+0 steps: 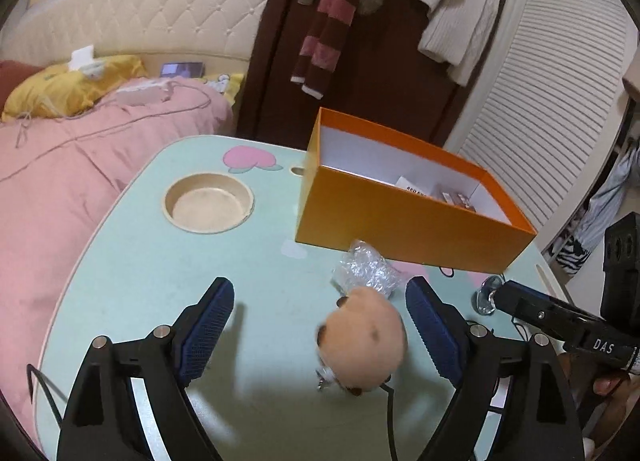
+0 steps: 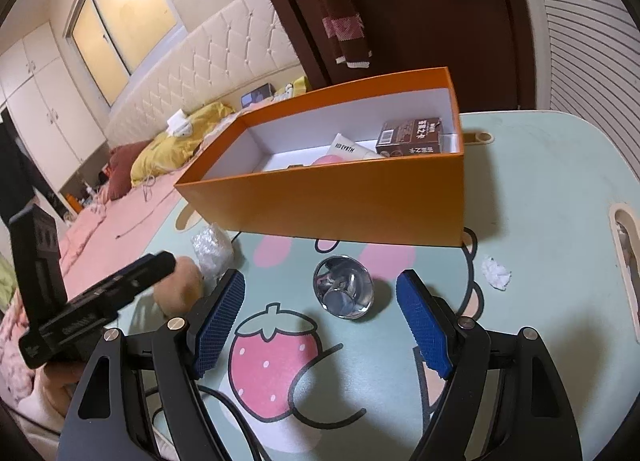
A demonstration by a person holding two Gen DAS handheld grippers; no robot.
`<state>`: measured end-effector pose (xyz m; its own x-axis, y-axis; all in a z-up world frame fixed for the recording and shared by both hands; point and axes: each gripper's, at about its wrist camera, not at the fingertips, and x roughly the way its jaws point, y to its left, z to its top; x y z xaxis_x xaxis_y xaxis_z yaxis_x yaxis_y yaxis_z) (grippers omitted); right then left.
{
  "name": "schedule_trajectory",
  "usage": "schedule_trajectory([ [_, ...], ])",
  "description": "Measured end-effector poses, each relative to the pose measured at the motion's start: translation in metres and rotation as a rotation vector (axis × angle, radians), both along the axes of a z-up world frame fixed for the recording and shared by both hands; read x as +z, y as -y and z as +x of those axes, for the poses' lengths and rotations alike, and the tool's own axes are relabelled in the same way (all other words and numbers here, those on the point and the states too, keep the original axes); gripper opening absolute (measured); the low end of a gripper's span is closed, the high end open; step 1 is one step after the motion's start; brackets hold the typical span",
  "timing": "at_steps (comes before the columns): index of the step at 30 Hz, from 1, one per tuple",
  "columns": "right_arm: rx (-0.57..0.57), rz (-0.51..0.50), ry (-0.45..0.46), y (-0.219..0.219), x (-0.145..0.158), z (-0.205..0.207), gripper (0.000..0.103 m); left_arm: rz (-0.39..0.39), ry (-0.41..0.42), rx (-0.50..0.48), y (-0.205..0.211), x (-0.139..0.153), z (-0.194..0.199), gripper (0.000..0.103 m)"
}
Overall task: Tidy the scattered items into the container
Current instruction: 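Lift the plush toy out and lower it onto the table, open left gripper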
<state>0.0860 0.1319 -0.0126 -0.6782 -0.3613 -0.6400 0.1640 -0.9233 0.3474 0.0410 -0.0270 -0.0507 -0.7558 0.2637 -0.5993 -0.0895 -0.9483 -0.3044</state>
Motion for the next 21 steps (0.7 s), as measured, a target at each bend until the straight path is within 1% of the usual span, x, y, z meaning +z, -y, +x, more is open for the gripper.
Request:
schedule_trajectory([
  [3, 0.051, 0.034, -0.017, 0.013, 0.012, -0.002, 0.079, 0.007, 0.019, 0.004, 0.002, -0.004, -0.002, 0.088],
  [7, 0.185, 0.12, -0.106, 0.041, 0.051, -0.008, 0.079, 0.035, 0.017, 0.029, 0.009, -0.004, 0.0, 0.088],
  [9, 0.264, 0.175, -0.146, 0.053, 0.073, -0.021, 0.079, 0.057, 0.03, 0.059, 0.015, -0.005, -0.001, 0.089],
  [11, 0.345, 0.218, -0.162, 0.061, 0.089, -0.041, 0.079, 0.061, 0.055, 0.092, 0.02, -0.009, -0.002, 0.09],
  [13, 0.427, 0.255, -0.123, 0.071, 0.097, -0.068, 0.079, 0.085, 0.075, 0.119, 0.026, -0.012, -0.004, 0.09],
  [15, 0.495, 0.288, -0.054, 0.082, 0.098, -0.094, 0.075, 0.112, 0.081, 0.131, 0.031, -0.013, -0.004, 0.09],
  [17, 0.571, 0.333, 0.04, 0.095, 0.093, -0.122, 0.063, 0.115, 0.081, 0.134, 0.032, -0.014, -0.004, 0.09],
  [19, 0.633, 0.411, 0.112, 0.108, 0.081, -0.141, 0.062, 0.108, 0.08, 0.13, 0.031, -0.014, -0.004, 0.09],
  [20, 0.666, 0.448, 0.148, 0.114, 0.073, -0.149, 0.054, 0.104, 0.08, 0.127, 0.029, -0.014, -0.004, 0.09],
  [21, 0.698, 0.472, 0.187, 0.119, 0.066, -0.156, 0.052, 0.102, 0.079, 0.124, 0.029, -0.014, -0.004, 0.09],
])
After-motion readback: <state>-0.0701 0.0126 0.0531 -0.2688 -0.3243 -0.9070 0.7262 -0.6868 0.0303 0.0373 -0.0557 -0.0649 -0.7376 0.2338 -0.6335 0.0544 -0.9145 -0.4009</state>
